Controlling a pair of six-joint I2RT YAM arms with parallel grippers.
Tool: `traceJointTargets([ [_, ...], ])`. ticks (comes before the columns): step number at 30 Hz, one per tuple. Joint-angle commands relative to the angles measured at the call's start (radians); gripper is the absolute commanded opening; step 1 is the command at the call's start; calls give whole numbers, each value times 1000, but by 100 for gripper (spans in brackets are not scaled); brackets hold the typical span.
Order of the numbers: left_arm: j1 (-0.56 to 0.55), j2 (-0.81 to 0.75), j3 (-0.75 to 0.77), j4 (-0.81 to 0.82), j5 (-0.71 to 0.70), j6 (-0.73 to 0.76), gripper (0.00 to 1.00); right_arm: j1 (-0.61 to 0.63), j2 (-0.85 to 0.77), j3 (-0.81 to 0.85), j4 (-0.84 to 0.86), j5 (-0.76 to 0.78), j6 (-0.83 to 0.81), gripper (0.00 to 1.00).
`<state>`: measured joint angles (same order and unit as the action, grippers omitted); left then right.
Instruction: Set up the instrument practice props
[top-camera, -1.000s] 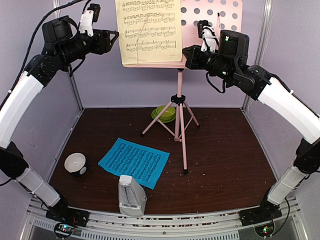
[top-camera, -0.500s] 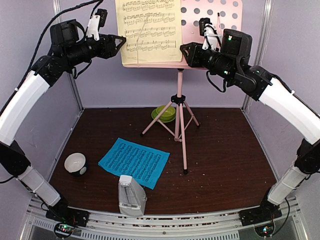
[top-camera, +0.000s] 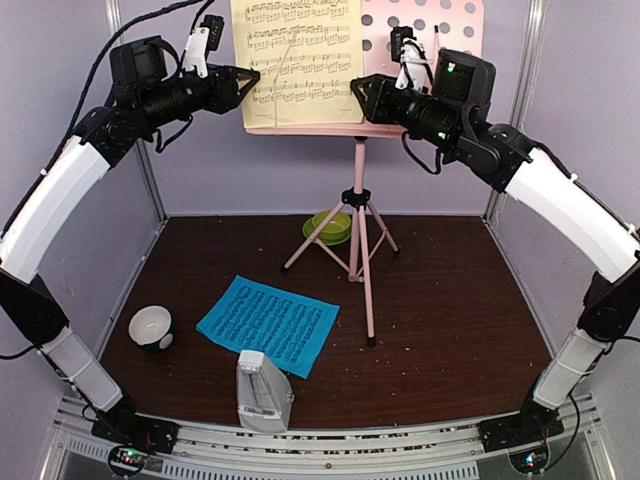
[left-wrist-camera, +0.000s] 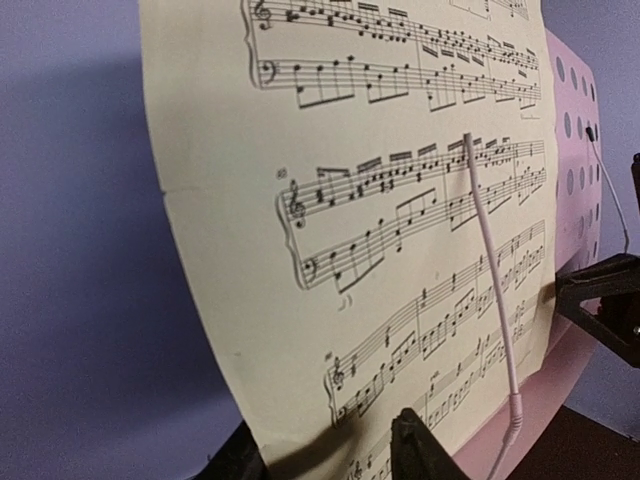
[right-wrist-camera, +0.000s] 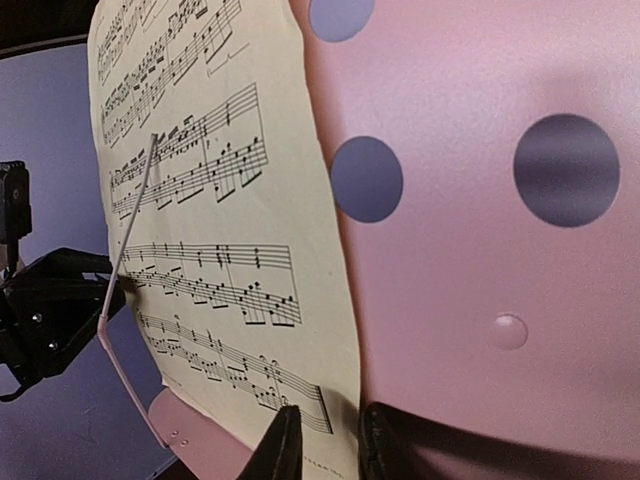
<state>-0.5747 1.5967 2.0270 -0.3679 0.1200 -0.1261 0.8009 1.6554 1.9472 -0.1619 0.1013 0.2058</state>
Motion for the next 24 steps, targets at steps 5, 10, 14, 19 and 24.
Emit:
traceJointTargets([
  [5, 6, 5, 25, 40, 34, -6, 39, -8, 14, 17, 2, -26, 32, 3],
  [10, 6, -6, 4, 40, 37, -7, 30, -7, -1, -6, 0, -25, 34, 0],
  [14, 6, -19, -22, 38, 42, -6, 21, -8, -16, -28, 2, -17, 32, 0],
  [19, 7, -26, -46, 35, 52, -12, 13, -7, -30, -53, 2, -22, 35, 0],
  [24, 5, -24, -56, 31, 69, -17, 5, -8, -50, -89, 3, -15, 35, 0],
])
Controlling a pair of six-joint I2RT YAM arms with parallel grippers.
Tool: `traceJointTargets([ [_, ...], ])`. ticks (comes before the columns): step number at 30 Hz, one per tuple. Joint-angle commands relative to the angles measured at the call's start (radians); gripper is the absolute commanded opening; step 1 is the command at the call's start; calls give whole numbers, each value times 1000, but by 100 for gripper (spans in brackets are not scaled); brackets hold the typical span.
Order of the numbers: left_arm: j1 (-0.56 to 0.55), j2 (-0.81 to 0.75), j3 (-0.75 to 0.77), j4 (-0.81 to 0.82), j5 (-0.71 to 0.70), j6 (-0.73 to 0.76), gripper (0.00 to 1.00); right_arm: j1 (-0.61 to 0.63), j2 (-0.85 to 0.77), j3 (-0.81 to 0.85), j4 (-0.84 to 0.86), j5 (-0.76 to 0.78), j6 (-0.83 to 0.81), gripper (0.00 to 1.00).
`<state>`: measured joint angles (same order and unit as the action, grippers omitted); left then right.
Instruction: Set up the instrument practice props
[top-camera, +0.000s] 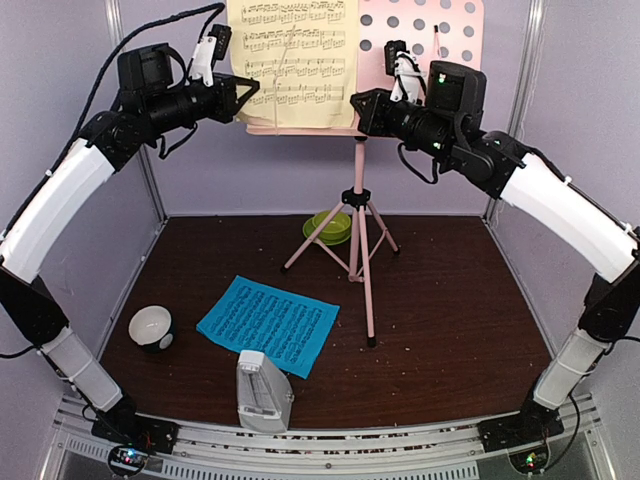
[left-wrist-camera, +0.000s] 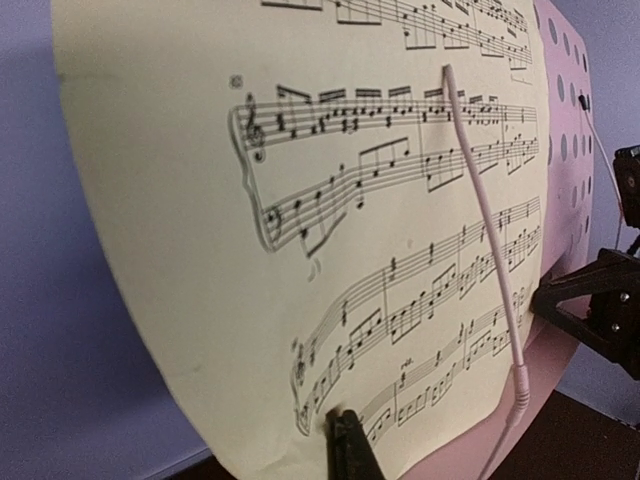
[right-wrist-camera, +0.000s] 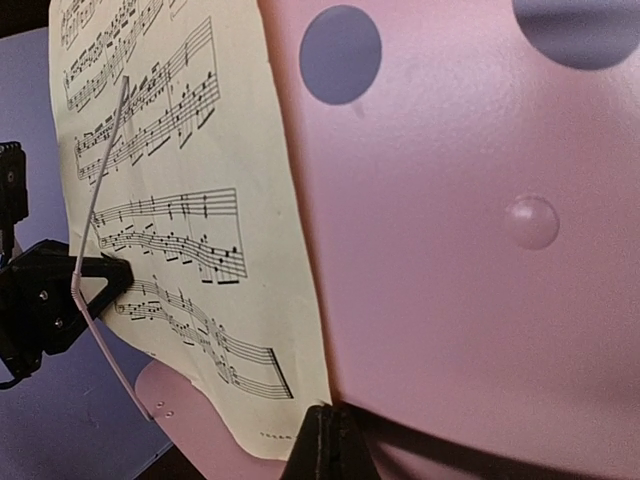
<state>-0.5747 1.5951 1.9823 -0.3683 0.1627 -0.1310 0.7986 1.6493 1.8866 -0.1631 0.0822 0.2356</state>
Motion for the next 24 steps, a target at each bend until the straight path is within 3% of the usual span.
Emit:
traceJointTargets([
  [1, 6, -22, -13, 30, 27, -12, 5, -6, -48, -33, 4, 6, 4, 0],
  [3, 5, -22, -14, 27, 32, -12, 5, -5, -53, -36, 3, 8, 1, 0],
  [5, 4, -23, -11, 26, 33, -10, 11, -5, -57, -37, 2, 8, -3, 0],
  [10, 5, -31, 13, 17, -14, -11, 46, -5, -78, -27, 7, 9, -23, 0],
  [17, 7, -73, 28, 5, -67, 8, 70, -6, -138, -33, 27, 6, -45, 26],
  [19, 6, -87, 30, -9, -73, 9, 82, -6, -163, -45, 31, -9, -53, 35],
  [22, 7, -119, 16, -47, -98, -2, 97, -5, -220, -98, 47, -29, -58, 54],
  [24, 8, -148, -8, -78, -134, -21, 98, -6, -266, -144, 48, -32, -57, 67],
])
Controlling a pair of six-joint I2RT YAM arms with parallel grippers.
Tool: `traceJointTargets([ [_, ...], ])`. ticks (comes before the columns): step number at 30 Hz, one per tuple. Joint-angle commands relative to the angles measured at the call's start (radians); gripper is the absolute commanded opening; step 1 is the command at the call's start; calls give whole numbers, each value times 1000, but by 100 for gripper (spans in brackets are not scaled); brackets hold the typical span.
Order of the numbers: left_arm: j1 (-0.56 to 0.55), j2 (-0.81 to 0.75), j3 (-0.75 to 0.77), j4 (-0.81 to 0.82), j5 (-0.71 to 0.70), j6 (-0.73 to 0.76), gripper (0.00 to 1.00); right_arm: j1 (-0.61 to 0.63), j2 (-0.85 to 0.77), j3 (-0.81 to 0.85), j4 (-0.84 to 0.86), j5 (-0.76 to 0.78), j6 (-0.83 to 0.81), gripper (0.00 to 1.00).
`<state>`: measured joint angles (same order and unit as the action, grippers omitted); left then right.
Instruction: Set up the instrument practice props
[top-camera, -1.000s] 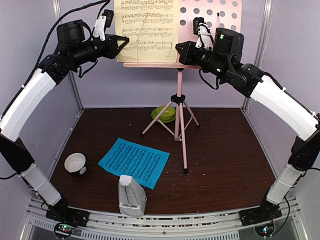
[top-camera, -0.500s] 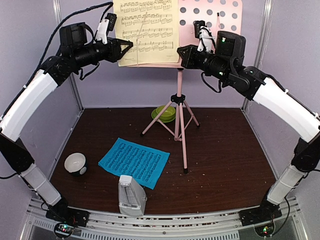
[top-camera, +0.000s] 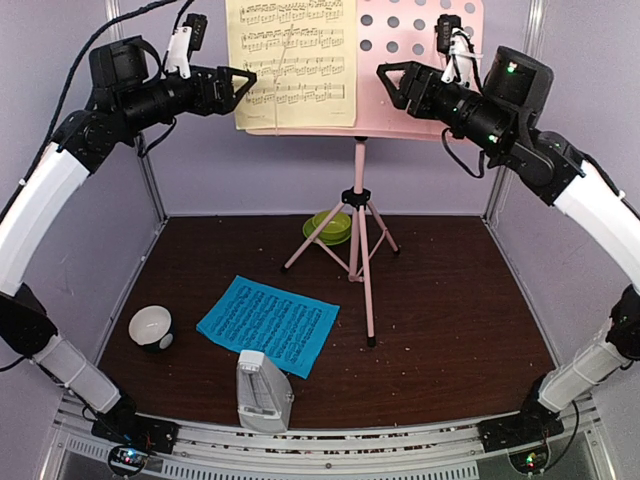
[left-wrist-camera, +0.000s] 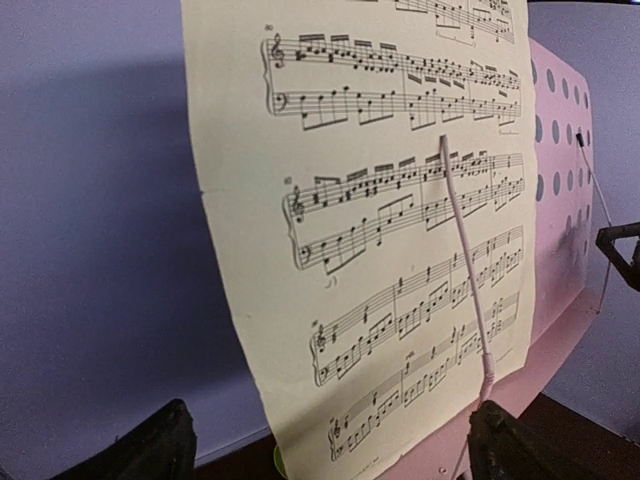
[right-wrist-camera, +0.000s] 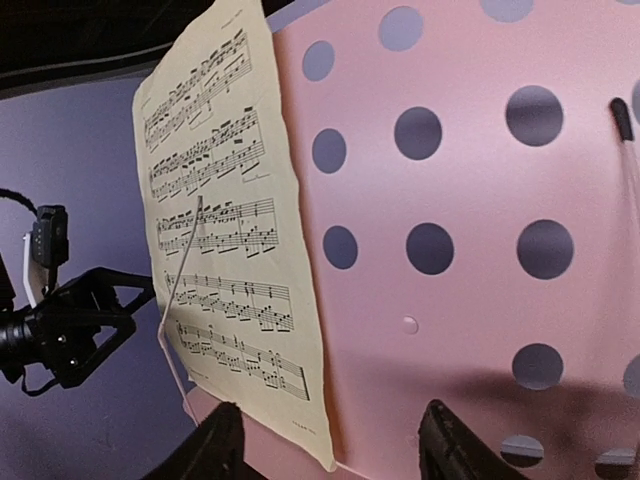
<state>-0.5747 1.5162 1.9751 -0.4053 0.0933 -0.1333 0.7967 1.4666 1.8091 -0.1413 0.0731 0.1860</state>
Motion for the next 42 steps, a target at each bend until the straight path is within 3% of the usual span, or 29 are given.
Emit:
traceJointTargets([
  [1, 8, -84, -18, -62, -85, -30, 98, -3, -105, -91, 18, -24, -5, 72],
  [5, 13, -143, -89, -146, -156, -120, 98, -5, -198, -207, -5, -44, 5, 85],
  [10, 19, -141, -116, -382, -307, -264, 98, -14, -303, -387, -44, -94, 35, 95],
  [13, 23, -185, -250, -399, -320, -352, 98, -27, -347, -480, -74, -138, 55, 100],
  [21, 77, -327, -665, -334, -150, -522, 98, -54, -449, -749, -39, -315, 84, 100],
  [26, 232, -309, -890, -285, 85, -551, 98, -46, -375, -772, -113, -411, 26, 100],
  [29, 322, -218, -900, -334, 199, -485, 96, -15, -306, -759, -140, -411, 7, 100],
  [35, 349, -14, -811, -388, 286, -350, 94, 82, -161, -734, -126, -379, -1, 97],
  [42, 366, 186, -709, -475, 258, -271, 90, 157, 52, -602, -175, -377, -24, 92],
])
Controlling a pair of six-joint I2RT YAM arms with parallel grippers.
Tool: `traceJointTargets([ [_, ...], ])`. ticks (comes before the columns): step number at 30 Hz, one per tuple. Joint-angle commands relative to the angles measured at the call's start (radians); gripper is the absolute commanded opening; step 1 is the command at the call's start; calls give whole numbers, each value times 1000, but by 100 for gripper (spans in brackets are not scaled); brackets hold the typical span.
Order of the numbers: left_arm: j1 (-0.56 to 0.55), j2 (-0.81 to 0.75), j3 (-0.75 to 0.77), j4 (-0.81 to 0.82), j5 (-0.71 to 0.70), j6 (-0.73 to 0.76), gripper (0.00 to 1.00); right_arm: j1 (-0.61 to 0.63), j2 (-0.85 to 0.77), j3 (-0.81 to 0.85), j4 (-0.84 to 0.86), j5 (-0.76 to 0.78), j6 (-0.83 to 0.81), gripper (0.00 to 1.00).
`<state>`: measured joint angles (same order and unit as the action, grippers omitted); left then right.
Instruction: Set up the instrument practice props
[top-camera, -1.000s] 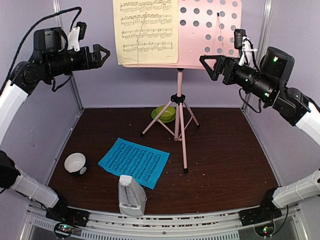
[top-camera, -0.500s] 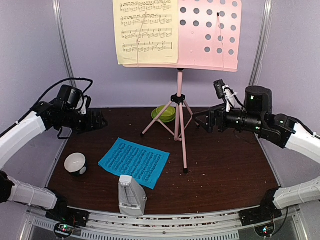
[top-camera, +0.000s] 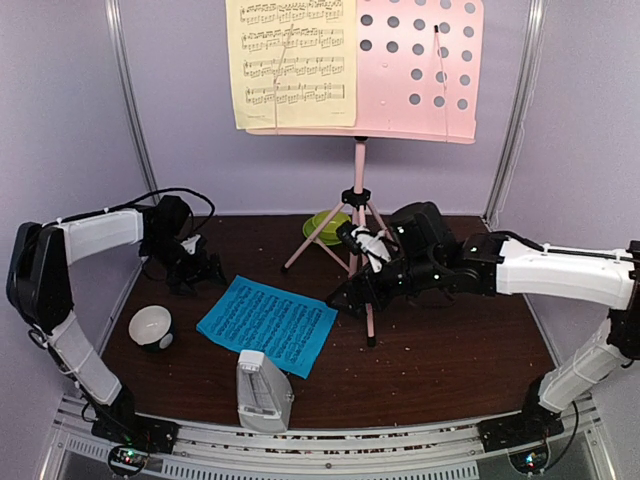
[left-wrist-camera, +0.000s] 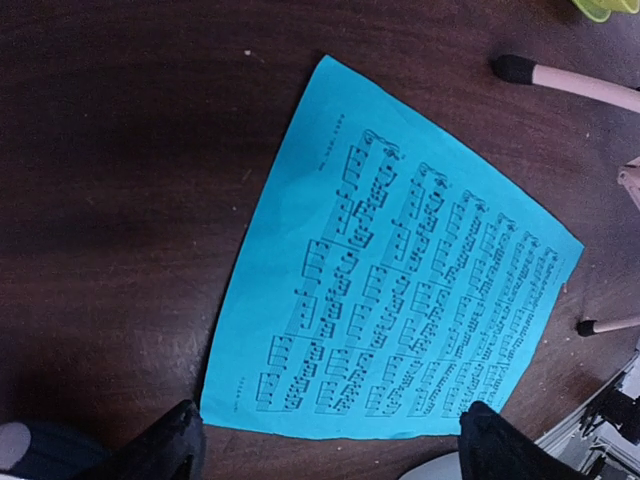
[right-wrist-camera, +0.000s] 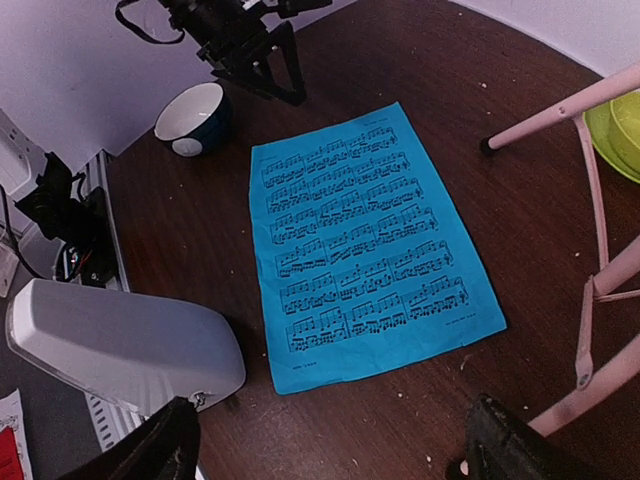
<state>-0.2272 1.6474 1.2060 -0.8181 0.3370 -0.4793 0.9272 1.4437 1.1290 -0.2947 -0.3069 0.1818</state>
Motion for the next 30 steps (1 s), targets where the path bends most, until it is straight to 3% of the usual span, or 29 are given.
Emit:
traceJointTargets([
  [1, 23, 68, 70, -73, 13, 87, 90, 32, 102, 94, -25, 6, -20, 91],
  [24, 55, 197, 28, -99, 16, 205, 85, 68, 599, 393, -188, 64, -90, 70],
  [30, 54, 250, 17, -95, 38, 225, 75, 66, 669, 419, -213, 78, -95, 62],
])
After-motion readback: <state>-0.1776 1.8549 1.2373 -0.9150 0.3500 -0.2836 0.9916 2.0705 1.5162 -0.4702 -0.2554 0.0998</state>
